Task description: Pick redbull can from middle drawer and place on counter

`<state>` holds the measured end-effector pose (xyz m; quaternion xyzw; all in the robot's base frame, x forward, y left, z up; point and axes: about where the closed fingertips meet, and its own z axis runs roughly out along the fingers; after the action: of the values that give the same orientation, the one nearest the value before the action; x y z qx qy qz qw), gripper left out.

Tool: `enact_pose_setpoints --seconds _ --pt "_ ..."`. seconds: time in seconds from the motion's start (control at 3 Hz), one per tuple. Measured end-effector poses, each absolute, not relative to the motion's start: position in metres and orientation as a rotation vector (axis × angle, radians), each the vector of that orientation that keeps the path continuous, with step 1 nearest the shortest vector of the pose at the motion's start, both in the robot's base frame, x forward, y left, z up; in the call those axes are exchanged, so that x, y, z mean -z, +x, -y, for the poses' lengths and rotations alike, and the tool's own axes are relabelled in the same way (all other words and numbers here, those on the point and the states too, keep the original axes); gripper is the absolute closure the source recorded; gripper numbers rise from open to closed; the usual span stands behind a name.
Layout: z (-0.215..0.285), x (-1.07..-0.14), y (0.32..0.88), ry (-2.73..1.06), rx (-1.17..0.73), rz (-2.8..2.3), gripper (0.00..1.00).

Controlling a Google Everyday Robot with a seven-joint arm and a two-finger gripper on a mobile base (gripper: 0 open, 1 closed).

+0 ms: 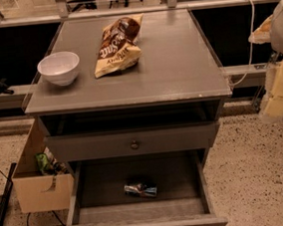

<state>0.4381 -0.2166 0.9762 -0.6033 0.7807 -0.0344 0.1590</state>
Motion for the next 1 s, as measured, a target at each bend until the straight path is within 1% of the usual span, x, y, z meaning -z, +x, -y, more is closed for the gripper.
enact_pose_setpoints --seconds 0.67,1.0 --pt "0.215 -0.978 0.437 -1.697 0.095 -2.217 0.0" --pt "0.214 -0.959 0.429 -1.626 0.001 -2.176 0.0"
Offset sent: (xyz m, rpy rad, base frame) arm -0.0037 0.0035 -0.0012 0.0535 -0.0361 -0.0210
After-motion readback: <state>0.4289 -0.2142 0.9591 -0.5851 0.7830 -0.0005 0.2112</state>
